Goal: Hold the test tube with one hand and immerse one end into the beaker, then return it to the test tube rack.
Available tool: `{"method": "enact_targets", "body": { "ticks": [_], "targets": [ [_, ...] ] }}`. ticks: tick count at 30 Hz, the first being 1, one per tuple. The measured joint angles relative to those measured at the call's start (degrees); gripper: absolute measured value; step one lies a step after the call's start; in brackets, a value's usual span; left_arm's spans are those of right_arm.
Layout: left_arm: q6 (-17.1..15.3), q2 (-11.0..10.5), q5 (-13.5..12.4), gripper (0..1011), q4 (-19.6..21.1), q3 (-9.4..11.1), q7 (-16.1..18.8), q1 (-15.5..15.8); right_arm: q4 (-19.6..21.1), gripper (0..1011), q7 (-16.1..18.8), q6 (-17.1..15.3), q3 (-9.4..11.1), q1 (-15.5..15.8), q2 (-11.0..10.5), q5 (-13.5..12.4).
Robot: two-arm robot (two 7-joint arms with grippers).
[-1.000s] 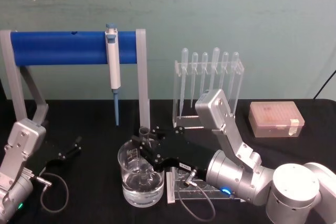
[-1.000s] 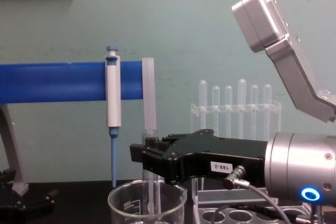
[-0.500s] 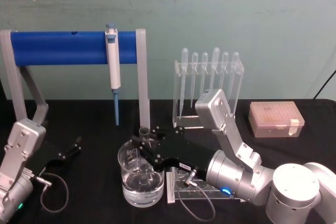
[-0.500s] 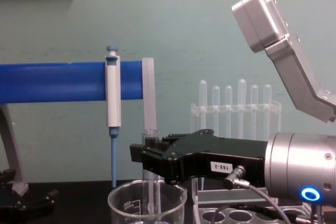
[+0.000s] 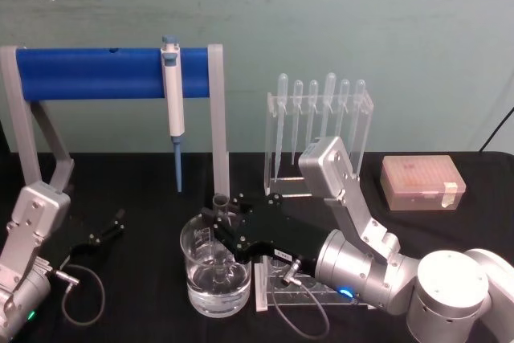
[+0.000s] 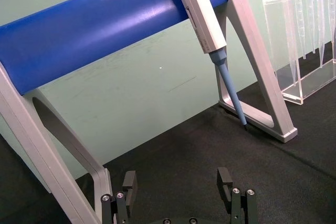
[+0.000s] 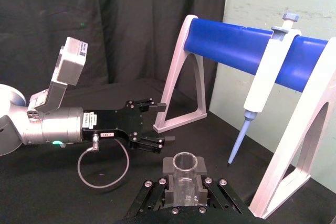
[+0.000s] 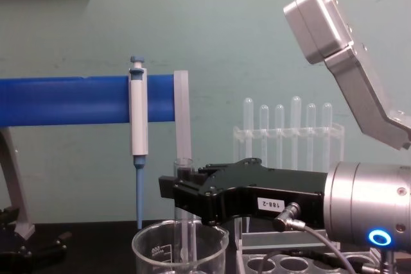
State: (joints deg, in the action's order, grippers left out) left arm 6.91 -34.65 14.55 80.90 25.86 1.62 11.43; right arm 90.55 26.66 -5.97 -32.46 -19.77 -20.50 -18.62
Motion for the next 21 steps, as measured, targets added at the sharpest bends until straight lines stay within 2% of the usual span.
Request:
{"method": "enact_targets", "body": {
  "ticks": [21],
  "targets": [
    [0.0,0.0,0.0,1000,0.0,0.0,0.0,0.0,0.0,226,0.0,0.0,0.0,0.0,0.0,0.0]
  ]
}}
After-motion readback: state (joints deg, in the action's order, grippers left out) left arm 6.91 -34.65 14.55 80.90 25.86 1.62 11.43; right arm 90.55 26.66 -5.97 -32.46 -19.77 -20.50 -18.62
